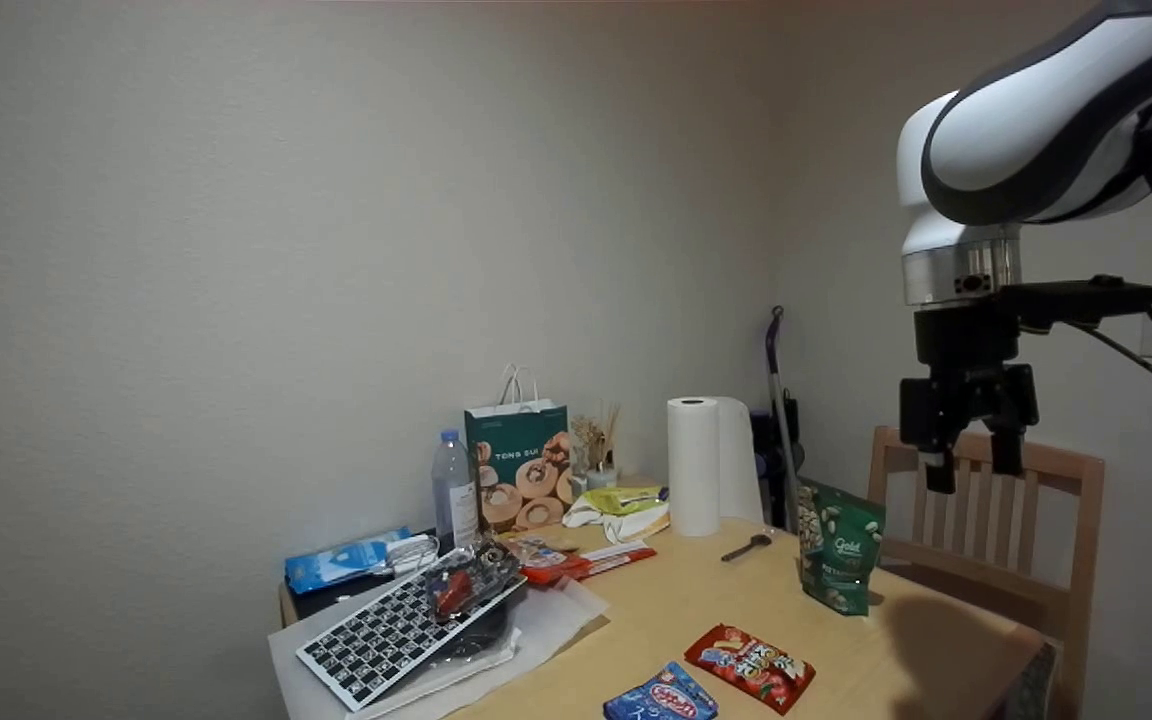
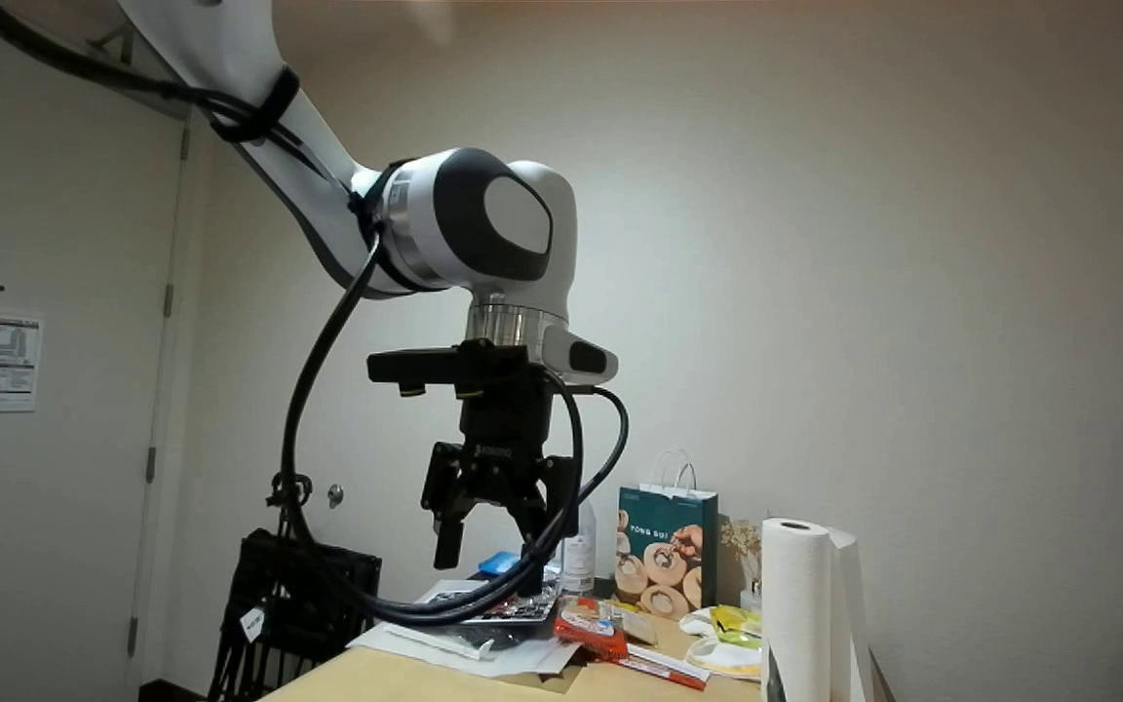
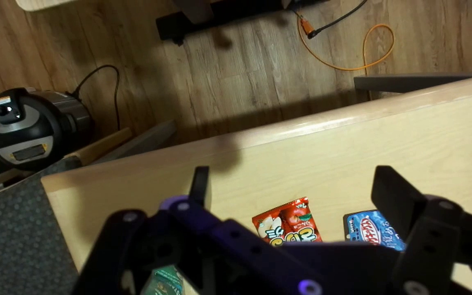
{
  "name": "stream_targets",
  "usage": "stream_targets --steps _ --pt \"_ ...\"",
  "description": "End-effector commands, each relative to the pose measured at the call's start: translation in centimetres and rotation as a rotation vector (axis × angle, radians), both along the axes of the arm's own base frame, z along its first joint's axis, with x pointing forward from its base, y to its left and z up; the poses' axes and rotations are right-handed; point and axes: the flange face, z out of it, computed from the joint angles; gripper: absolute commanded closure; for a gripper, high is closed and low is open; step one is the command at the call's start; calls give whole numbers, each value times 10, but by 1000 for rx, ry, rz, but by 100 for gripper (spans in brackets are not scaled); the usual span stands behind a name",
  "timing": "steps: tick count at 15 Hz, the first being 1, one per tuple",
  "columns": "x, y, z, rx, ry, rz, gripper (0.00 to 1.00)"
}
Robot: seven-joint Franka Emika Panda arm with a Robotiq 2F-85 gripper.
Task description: Move the sachet forward
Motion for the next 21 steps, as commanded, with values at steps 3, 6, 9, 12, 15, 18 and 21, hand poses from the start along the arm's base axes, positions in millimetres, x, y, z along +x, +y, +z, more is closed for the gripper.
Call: stream_targets --steps 3,6,9,12,15,18,21 --pt "14 -17 -5 12 -17 -8 0" --pt "27 -41 -5 16 -36 -52 0" --pt "48 -73 -1 12 -38 -106 0" --pt "66 -99 4 7 -32 -156 0" --pt "63 -97 6 -4 -41 -177 0" --pt "70 -102 2 -7 -31 -183 0" --pt "76 -105 -1 -9 -28 -176 0"
